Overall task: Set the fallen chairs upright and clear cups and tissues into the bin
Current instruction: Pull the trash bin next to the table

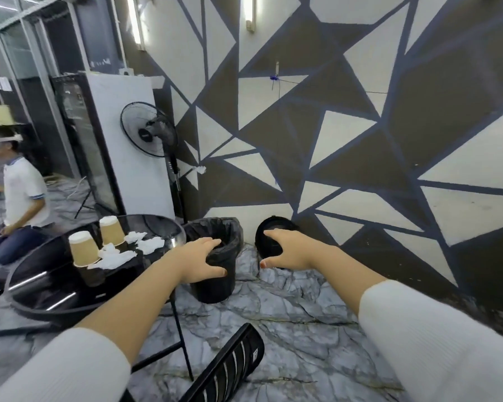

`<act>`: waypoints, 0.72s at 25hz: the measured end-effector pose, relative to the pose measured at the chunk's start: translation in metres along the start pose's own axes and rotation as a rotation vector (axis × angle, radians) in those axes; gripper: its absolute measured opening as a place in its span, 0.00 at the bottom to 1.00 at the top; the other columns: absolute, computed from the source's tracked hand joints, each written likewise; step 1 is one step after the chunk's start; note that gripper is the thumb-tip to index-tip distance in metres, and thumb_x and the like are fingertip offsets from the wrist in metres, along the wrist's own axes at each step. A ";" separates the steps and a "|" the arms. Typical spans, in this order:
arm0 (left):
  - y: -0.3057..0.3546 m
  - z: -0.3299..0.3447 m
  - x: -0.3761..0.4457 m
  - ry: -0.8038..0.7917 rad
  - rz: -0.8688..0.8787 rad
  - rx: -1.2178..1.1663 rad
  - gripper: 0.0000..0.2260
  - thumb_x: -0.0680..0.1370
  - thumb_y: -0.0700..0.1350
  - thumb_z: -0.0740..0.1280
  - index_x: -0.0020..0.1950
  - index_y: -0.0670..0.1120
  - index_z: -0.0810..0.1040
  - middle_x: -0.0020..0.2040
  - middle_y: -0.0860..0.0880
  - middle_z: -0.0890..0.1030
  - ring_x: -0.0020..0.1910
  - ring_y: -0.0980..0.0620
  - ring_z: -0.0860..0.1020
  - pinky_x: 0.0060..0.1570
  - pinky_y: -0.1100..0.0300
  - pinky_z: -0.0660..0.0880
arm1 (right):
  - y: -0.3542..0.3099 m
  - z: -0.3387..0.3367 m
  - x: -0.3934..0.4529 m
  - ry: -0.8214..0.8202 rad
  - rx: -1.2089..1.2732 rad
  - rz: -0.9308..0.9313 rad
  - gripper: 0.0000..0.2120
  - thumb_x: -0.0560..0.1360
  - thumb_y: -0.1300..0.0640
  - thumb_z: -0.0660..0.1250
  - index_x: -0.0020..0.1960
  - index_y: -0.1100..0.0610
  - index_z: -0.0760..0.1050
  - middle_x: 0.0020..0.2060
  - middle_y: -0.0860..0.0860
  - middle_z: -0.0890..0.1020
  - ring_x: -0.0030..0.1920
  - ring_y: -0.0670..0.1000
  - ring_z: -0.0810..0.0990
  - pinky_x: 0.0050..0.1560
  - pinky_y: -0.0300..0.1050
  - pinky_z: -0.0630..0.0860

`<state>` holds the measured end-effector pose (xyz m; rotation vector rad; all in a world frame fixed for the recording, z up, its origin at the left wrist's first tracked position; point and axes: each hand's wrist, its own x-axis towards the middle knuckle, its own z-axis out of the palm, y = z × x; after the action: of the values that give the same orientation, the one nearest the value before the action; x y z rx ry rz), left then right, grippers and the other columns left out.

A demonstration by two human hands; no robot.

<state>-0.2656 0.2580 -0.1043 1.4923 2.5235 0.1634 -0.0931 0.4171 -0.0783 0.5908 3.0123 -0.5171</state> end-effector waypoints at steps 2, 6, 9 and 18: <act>-0.007 0.008 0.024 -0.001 -0.078 -0.034 0.37 0.73 0.62 0.63 0.76 0.52 0.51 0.78 0.50 0.54 0.75 0.48 0.56 0.72 0.48 0.59 | 0.023 0.000 0.035 -0.052 0.004 -0.046 0.38 0.74 0.43 0.65 0.76 0.55 0.50 0.76 0.53 0.57 0.75 0.54 0.57 0.74 0.51 0.58; -0.013 0.015 0.057 0.031 -0.206 -0.074 0.38 0.71 0.63 0.64 0.75 0.53 0.52 0.78 0.50 0.55 0.75 0.48 0.57 0.72 0.47 0.59 | 0.057 0.004 0.091 -0.142 -0.006 -0.148 0.39 0.74 0.43 0.65 0.76 0.55 0.50 0.76 0.53 0.56 0.75 0.54 0.56 0.74 0.51 0.58; -0.016 0.027 0.063 0.045 -0.286 -0.122 0.36 0.73 0.61 0.64 0.75 0.53 0.52 0.78 0.50 0.54 0.75 0.49 0.56 0.72 0.48 0.59 | 0.072 0.014 0.125 -0.205 -0.014 -0.219 0.38 0.74 0.43 0.65 0.76 0.55 0.51 0.76 0.53 0.57 0.75 0.54 0.57 0.73 0.50 0.58; -0.044 0.079 0.043 -0.134 -0.485 -0.120 0.31 0.76 0.58 0.62 0.75 0.59 0.51 0.78 0.51 0.52 0.74 0.46 0.59 0.70 0.47 0.62 | 0.075 0.089 0.189 -0.409 0.007 -0.341 0.39 0.74 0.41 0.64 0.76 0.53 0.49 0.77 0.52 0.53 0.76 0.53 0.54 0.74 0.51 0.57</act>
<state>-0.3053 0.2740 -0.1953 0.7866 2.6218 0.1294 -0.2442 0.5220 -0.2033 -0.0385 2.7170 -0.5772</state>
